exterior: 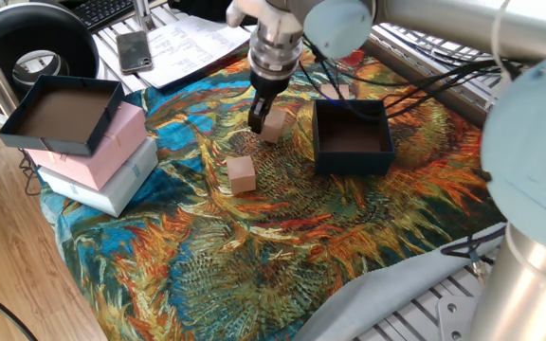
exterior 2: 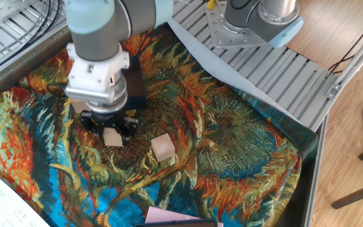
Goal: Take everything out of the gift box
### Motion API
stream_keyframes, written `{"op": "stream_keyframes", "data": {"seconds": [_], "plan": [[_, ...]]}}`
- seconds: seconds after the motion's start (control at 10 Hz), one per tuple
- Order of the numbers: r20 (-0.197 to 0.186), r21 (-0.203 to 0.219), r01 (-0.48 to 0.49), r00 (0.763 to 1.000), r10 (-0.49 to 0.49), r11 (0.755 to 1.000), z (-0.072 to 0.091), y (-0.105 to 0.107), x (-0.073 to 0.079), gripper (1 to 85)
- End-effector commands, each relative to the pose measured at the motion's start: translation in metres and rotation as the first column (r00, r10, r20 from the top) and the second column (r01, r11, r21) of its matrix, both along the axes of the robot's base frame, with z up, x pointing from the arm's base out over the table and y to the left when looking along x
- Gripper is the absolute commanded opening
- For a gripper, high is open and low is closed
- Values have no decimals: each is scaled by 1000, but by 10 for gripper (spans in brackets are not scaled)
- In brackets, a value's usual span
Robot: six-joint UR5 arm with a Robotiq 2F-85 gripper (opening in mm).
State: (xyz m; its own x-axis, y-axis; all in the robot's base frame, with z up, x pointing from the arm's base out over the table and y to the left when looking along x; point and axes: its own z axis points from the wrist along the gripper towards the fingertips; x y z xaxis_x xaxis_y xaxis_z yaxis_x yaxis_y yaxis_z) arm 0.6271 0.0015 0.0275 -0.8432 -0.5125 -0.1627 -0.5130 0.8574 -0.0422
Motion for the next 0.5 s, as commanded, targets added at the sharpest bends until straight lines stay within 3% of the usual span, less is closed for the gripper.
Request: {"op": "stream_keyframes", "data": {"seconds": [0.0,0.1,0.4], "plan": [[11,6,7,1000,-7,1000,-13,2,8,407],[-2,-11,-5,1000,5,1000,-14,-2,4,533],[7,14,-6,1000,6,1000,2,0,7,723]]}}
